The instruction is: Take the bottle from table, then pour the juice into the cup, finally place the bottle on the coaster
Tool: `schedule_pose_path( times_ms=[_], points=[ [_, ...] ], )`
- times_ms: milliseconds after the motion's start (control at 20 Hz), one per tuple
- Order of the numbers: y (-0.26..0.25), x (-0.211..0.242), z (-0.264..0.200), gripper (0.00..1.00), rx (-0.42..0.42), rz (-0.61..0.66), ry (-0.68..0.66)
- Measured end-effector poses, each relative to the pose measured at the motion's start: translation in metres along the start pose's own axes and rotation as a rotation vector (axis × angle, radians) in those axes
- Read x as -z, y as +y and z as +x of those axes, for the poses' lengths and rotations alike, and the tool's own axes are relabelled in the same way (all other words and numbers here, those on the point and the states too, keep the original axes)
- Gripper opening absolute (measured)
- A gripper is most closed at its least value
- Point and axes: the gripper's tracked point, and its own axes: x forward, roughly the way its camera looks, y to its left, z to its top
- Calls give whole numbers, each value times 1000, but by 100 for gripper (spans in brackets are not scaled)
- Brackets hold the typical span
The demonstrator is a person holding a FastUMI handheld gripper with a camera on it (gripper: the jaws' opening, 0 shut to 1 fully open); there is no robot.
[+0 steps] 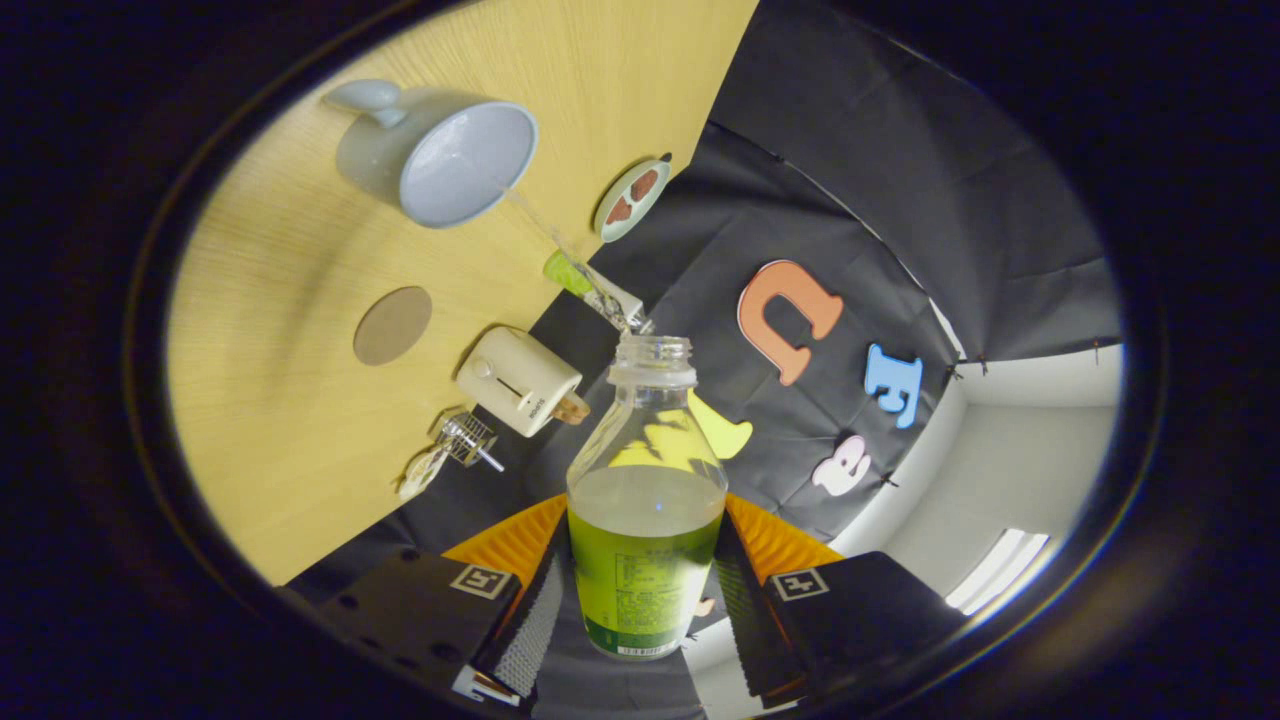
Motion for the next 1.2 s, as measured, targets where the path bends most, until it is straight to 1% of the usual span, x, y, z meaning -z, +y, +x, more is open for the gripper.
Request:
schedule_pose_path(
  times_ms=[600, 1200],
  points=[
    [-4, -1, -1, 79, 19, -53, 10],
    [-9, -14, -6, 79, 49, -135, -11]
  ],
)
